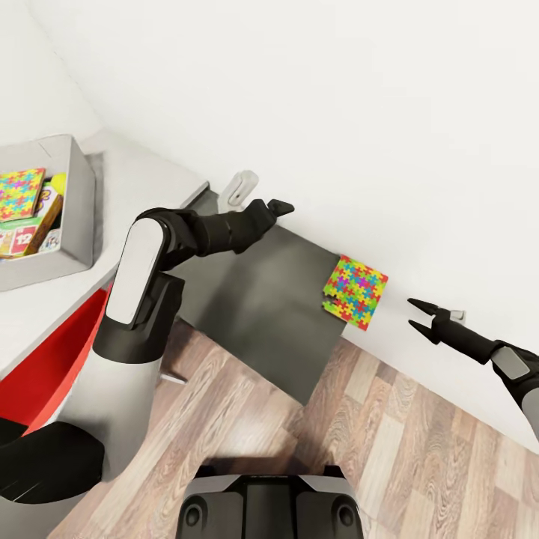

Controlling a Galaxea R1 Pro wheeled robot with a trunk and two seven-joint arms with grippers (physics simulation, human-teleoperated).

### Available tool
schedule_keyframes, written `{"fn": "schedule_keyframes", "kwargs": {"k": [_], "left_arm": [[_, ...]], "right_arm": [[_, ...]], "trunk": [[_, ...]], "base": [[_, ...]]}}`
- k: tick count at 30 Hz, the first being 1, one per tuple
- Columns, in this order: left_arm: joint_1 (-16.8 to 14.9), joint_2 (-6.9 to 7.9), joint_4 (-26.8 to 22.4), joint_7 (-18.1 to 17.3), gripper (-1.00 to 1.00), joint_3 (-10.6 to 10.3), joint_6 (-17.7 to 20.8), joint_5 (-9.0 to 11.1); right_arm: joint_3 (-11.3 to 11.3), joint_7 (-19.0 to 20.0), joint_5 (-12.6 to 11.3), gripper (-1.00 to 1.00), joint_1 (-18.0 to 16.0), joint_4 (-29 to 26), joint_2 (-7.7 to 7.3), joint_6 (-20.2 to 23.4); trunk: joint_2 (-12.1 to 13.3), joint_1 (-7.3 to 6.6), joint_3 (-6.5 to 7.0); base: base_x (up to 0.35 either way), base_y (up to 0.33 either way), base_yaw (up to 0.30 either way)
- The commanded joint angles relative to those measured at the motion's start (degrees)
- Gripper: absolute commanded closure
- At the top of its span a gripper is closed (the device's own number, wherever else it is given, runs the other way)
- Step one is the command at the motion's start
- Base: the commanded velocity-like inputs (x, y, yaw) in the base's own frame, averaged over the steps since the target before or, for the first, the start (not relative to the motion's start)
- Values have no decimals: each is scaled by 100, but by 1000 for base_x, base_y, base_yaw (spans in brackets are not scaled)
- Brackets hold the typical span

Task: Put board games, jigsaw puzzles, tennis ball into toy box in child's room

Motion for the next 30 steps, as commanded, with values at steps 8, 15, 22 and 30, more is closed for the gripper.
{"fn": "schedule_keyframes", "kwargs": {"k": [8,15,22,30], "left_arm": [[-8,-8,4,54,-100,4,-5,48],[-6,-10,10,53,-100,5,-7,48],[-5,-10,14,52,-100,6,-8,47],[-3,-11,15,47,-100,5,-9,47]], "right_arm": [[-3,26,-19,-100,3,4,2,36],[-3,52,-16,-100,4,-4,30,41],[-2,340,-9,-100,5,-5,53,42],[-2,532,-5,-100,5,1,60,43]], "trunk": [[-9,3,8],[-9,3,14],[-9,3,16],[-9,3,17]], "base": [[0,0,254],[0,0,121],[0,0,47],[0,0,18]]}}
